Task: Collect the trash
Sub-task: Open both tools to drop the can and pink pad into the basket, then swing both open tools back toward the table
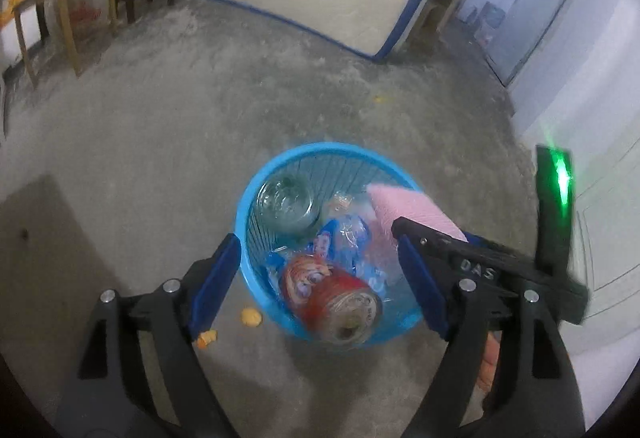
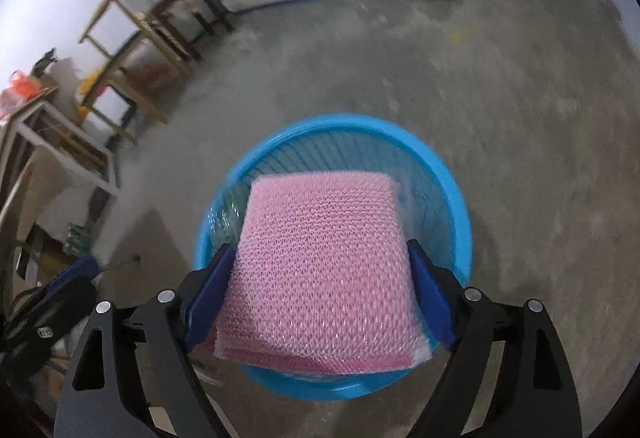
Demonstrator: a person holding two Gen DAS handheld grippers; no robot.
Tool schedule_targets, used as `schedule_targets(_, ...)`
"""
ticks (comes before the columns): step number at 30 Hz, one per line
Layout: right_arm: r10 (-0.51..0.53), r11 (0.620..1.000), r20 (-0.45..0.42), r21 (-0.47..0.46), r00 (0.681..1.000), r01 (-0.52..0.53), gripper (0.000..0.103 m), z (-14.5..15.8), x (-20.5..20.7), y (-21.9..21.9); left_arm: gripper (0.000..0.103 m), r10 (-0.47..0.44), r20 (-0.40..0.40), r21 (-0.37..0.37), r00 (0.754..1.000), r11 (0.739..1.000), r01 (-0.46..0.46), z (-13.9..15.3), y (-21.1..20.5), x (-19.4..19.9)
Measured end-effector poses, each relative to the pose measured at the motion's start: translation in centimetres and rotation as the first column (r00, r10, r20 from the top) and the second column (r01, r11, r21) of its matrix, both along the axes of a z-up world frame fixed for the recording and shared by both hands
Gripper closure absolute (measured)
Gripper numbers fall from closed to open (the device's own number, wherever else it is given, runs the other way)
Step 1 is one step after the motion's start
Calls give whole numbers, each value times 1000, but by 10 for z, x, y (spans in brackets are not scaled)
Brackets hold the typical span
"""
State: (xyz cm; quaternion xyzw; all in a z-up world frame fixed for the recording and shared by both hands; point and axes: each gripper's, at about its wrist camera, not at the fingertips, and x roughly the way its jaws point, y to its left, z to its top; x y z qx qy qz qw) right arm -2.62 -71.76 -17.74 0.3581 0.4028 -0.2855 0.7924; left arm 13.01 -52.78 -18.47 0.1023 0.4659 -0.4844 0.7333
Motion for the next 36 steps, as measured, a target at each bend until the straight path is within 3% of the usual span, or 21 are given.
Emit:
schedule_targets(2, -12, 1000, 27, 0, 1000, 12, 21, 1, -7, 4, 20, 9, -3, -23, 1000, 1000, -10, 2, 11, 6)
schedule_targets(13, -49, 999, 111, 2, 993, 49, 20, 21, -31, -3, 20, 42, -26, -77, 999, 996, -43, 23, 46, 6)
schedule_targets(20, -56, 997, 164, -39, 985, 63, 20, 47, -38, 10, 20, 27, 8, -124, 1000, 992, -26, 51, 62, -5)
schedule_targets(26, 42, 982, 156, -188, 987, -12, 19, 110, -37, 65, 20, 35, 78, -116, 996, 993, -26, 98, 105, -34)
schedule_targets(29, 90, 952, 138, -303, 986, -45, 11, 149, -32, 100, 20, 63, 148, -146, 987, 988, -41, 131, 142, -49)
schedule_targets(31, 92, 924, 99, -380, 991, -47, 6, 173, -24, 121, 20, 135, 235, -142, 963, 984, -103, 153, 172, -56)
schedule_targets(33, 62, 896, 8, -441, 998, -52, 6, 195, -8, 140, 19, 175, 251, -138, 952, 980, -143, 168, 195, -55)
schedule_targets(36, 92, 872, -39, -478, 995, -99, 6, 222, 17, 169, 19, 296, 243, -155, 924, 952, -265, 188, 245, -45)
